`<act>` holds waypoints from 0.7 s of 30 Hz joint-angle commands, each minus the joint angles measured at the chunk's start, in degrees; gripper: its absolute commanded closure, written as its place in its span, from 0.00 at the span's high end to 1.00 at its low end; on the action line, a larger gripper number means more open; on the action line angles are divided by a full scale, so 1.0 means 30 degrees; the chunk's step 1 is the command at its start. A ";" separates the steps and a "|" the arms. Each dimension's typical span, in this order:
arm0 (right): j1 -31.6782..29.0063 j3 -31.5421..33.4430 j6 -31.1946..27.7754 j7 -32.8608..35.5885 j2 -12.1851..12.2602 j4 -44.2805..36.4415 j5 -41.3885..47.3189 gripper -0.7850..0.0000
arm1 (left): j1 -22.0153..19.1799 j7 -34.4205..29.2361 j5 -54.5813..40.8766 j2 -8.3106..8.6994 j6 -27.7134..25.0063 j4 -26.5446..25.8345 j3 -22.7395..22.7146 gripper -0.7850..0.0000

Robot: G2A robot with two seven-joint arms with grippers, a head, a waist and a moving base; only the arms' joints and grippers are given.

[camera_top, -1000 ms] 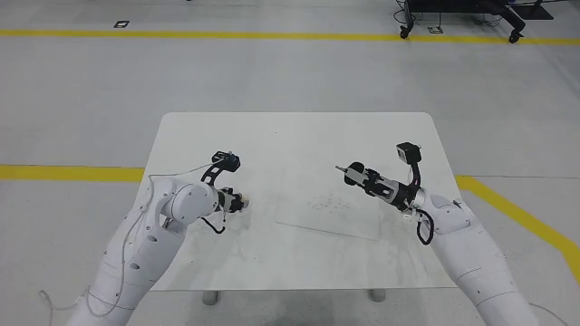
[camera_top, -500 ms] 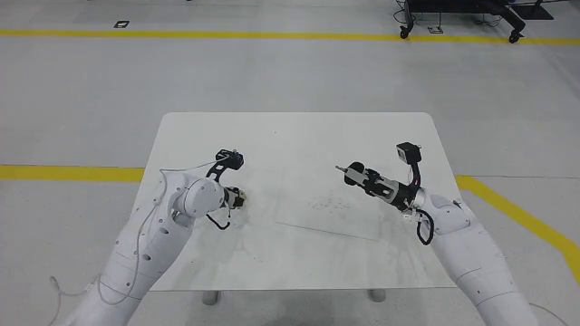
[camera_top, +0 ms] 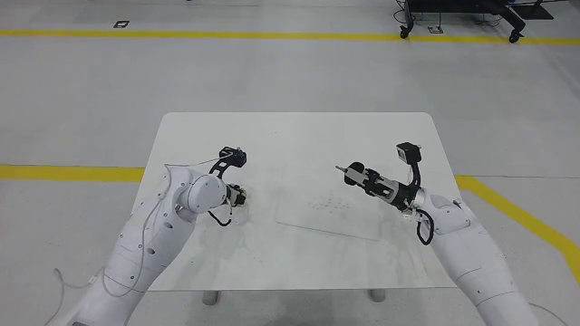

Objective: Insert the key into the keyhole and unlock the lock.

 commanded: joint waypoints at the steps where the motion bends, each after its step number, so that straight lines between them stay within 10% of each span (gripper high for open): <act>1: 0.0000 0.0000 0.0000 0.0000 0.0000 0.0000 0.0000 0.00 | -0.0047 -0.0007 0.0094 -0.0016 0.0007 0.0012 0.0058 0.37; 6: 0.0000 0.0000 0.0000 0.0000 0.0000 0.0000 0.0000 0.00 | -0.0150 0.0066 0.0117 -0.0088 0.0154 0.0007 0.0196 0.36; 11: 0.0000 0.0000 0.0000 0.0000 0.0000 0.0000 0.0000 0.00 | -0.0344 0.0203 0.0632 -0.0169 0.0464 0.0502 0.0443 0.00; 21: 0.0000 0.0000 0.0000 0.0000 0.0000 0.0000 0.0000 0.00 | -0.0622 0.0807 0.1167 -0.0278 0.0551 0.0813 0.0495 0.00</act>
